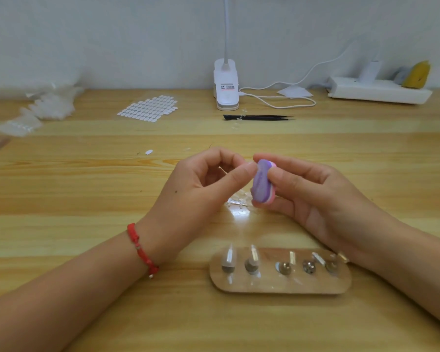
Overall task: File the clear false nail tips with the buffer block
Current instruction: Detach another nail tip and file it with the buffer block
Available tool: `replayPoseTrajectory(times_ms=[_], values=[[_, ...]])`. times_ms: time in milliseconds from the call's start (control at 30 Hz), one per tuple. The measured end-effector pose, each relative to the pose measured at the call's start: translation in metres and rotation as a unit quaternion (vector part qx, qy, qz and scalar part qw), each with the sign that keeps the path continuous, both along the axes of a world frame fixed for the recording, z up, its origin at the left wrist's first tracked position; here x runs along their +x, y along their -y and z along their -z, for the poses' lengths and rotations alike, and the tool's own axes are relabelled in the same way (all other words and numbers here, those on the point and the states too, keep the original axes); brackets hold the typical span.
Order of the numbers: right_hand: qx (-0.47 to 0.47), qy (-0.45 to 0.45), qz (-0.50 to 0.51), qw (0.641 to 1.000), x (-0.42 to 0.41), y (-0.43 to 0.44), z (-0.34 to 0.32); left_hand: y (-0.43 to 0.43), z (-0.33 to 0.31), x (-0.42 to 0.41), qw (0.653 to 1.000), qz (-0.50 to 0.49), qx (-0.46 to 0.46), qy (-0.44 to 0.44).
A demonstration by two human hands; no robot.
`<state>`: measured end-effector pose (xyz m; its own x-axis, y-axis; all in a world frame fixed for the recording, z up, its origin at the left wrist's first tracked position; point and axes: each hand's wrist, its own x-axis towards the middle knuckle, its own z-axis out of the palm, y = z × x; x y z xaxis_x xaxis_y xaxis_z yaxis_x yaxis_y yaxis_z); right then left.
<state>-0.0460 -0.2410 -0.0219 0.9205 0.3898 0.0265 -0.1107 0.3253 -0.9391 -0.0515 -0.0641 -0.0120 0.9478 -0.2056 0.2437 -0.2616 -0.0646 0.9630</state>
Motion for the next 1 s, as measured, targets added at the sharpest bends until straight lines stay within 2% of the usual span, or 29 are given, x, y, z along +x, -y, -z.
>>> replayPoseTrajectory(times_ms=[333, 567, 1000], values=[[0.009, -0.033, 0.022, 0.999, 0.0012, 0.0024, -0.0026, -0.0023, -0.0011, 0.0024, 0.999, 0.009, -0.011, -0.031], [0.019, -0.034, 0.034, 0.999, 0.0006, 0.0011, -0.003, -0.0042, -0.0047, 0.001, 0.997, 0.06, 0.029, -0.05], [0.015, -0.033, 0.038, 0.999, -0.0015, -0.0026, -0.0046, -0.0018, -0.0032, -0.0003, 0.996, 0.073, 0.034, -0.026]])
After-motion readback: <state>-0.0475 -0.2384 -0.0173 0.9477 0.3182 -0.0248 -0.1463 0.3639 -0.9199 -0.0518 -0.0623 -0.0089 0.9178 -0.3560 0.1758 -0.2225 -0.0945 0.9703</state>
